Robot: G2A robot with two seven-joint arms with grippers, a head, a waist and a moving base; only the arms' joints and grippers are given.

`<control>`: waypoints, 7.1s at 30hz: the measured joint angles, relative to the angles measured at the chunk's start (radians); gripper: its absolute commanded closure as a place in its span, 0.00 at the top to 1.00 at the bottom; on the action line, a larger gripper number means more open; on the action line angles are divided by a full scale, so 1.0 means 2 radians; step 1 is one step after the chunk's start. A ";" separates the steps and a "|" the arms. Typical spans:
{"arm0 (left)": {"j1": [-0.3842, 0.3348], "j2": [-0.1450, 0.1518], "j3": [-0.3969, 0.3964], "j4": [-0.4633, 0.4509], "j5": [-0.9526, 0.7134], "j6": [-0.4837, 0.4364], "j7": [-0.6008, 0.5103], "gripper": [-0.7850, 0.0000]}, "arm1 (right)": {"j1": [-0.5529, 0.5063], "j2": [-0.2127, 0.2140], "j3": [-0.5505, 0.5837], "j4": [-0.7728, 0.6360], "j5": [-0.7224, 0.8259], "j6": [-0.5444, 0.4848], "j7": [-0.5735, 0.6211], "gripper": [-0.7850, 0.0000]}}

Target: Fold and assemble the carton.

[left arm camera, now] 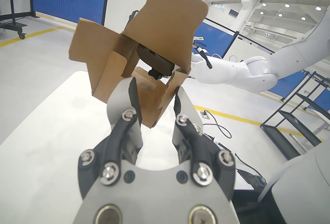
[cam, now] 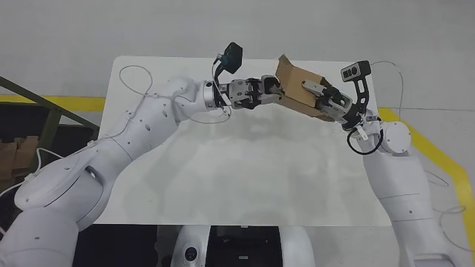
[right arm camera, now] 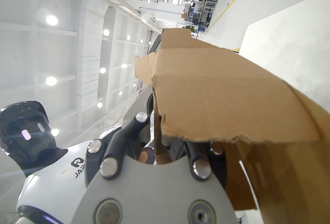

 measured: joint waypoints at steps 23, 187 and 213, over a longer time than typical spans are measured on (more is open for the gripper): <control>-0.011 -0.002 0.012 0.012 -0.078 0.000 -0.055 0.33 | -0.004 0.000 -0.002 -0.009 -0.003 -0.003 -0.002 0.00; 0.054 -0.057 -0.182 0.052 -0.250 0.049 -0.478 1.00 | -0.003 0.012 -0.015 -0.011 -0.026 0.002 -0.011 0.00; 0.026 -0.081 -0.162 0.085 -0.267 0.099 -0.488 1.00 | -0.011 0.012 -0.025 -0.044 -0.081 0.016 -0.059 0.00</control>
